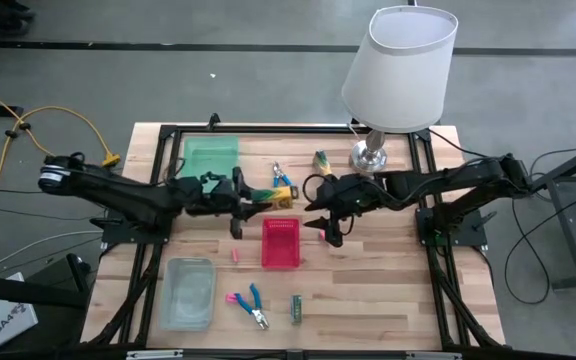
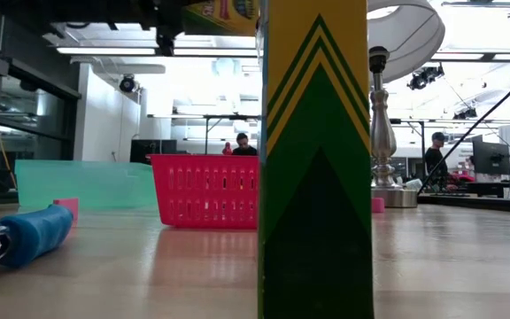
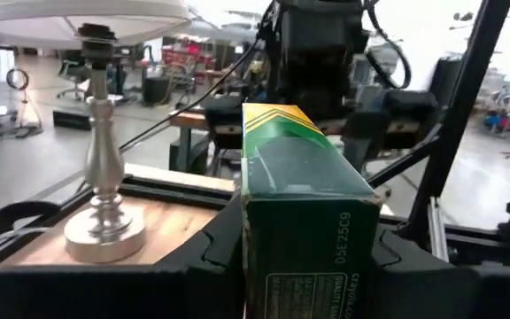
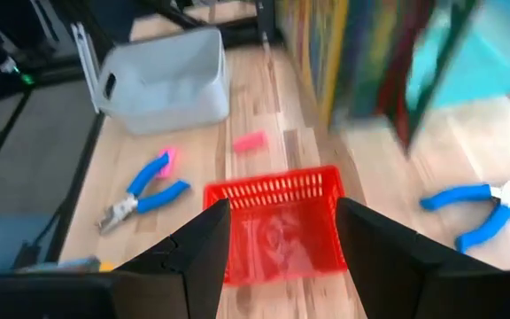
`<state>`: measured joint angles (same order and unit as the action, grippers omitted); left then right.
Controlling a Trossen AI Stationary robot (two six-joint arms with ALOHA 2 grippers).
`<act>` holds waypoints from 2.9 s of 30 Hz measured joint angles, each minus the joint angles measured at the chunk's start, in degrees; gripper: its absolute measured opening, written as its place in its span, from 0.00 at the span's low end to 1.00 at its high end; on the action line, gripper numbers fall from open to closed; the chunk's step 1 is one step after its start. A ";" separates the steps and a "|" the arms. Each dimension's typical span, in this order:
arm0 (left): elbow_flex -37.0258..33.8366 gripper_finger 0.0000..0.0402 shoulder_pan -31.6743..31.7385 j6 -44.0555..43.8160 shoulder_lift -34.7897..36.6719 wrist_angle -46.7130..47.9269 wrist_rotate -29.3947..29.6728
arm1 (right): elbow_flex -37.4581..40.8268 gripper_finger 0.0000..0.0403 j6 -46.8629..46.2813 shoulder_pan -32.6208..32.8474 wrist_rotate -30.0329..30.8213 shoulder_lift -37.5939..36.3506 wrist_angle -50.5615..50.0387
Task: Pick & Place School Supplies
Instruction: Put the middle right yellow crayon box into the green bin
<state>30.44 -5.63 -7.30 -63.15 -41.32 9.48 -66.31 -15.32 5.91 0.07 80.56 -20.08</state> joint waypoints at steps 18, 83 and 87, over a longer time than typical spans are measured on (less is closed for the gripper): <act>0.00 0.26 0.02 -8.13 16.76 34.31 28.40 | 0.12 0.49 -4.58 0.07 -0.26 0.21 -3.53; 0.04 0.26 27.55 24.41 -2.67 63.09 36.32 | 0.12 0.49 -5.87 2.73 -0.24 0.21 -3.19; 0.04 0.26 30.23 24.94 -2.67 63.10 33.07 | 0.14 0.49 -5.87 2.73 -0.24 0.21 -2.82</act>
<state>30.48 24.60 17.65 -65.82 21.79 42.55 -66.17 -21.19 8.64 -0.16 80.77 -22.90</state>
